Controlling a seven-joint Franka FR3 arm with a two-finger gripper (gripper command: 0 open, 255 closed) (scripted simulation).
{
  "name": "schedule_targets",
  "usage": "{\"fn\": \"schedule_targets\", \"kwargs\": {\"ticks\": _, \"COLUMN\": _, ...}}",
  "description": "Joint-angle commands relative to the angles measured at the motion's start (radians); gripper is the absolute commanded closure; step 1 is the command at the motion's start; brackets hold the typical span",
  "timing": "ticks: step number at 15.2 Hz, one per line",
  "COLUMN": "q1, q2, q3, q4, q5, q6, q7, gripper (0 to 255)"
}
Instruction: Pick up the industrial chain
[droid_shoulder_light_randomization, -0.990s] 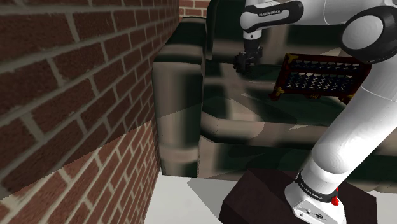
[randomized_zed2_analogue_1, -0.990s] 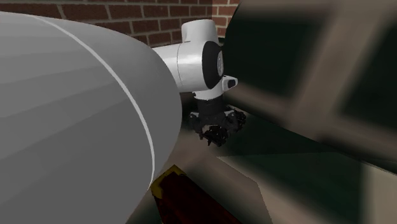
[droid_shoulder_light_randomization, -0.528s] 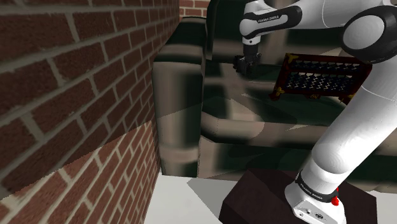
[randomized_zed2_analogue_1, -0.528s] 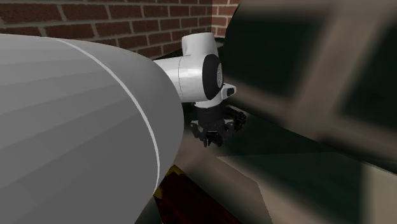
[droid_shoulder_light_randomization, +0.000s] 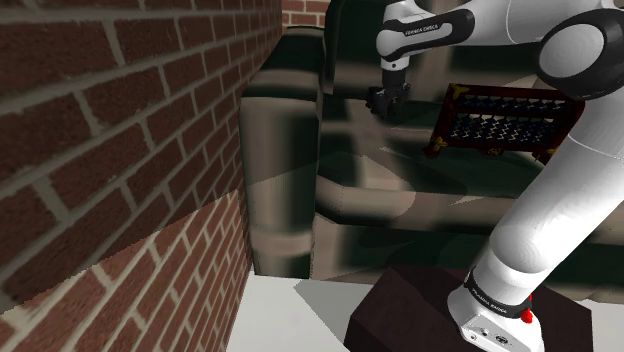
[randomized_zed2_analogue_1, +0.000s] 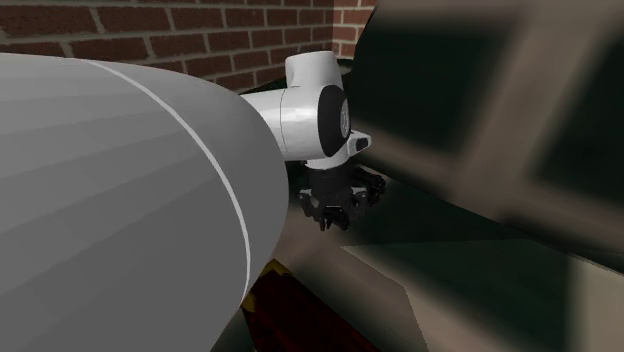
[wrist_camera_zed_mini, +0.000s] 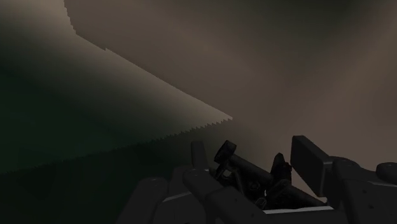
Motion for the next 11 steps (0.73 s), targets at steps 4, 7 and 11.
{"fn": "schedule_targets", "kwargs": {"ticks": 4, "q1": 0.000, "q2": 0.002, "q3": 0.000, "q4": 0.055, "q5": 0.002, "q6": -0.053, "q7": -0.009, "gripper": 255}}
{"fn": "schedule_targets", "kwargs": {"ticks": 7, "q1": 0.001, "q2": 0.005, "q3": 0.001, "q4": 0.098, "q5": 0.003, "q6": -0.093, "q7": -0.015, "gripper": 255}}
{"fn": "schedule_targets", "kwargs": {"ticks": 11, "q1": 0.001, "q2": 0.012, "q3": 0.001, "q4": 0.160, "q5": 0.005, "q6": -0.147, "q7": -0.025, "gripper": 255}}
